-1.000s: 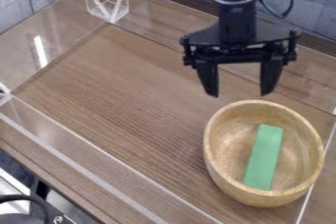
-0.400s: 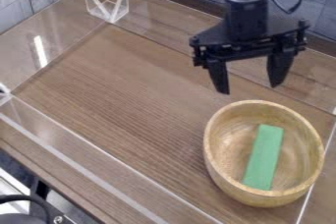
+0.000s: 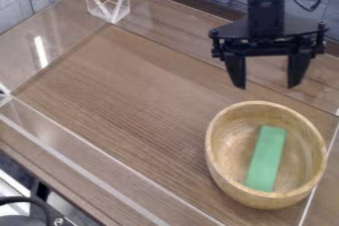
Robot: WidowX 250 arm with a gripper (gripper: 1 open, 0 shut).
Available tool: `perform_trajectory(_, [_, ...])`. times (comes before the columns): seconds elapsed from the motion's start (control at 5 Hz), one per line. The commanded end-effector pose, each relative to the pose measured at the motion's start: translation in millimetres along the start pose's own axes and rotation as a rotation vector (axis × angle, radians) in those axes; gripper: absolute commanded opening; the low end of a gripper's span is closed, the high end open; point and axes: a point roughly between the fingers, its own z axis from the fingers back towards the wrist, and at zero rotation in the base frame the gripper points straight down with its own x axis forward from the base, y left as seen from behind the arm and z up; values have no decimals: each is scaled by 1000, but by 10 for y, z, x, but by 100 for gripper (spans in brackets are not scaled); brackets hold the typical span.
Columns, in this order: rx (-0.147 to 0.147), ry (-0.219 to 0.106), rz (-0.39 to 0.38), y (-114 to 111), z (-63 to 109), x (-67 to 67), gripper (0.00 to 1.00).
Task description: Put green stick into wooden bowl
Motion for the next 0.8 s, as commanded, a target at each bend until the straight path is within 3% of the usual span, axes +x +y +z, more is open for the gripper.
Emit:
perform_trajectory(0.0, [-29, -42, 0, 66, 145, 54, 100])
perform_trajectory(0.2, [-36, -48, 7, 167, 176, 26, 100])
perform_trajectory(0.6, [-28, -53, 18, 123, 67, 21, 100])
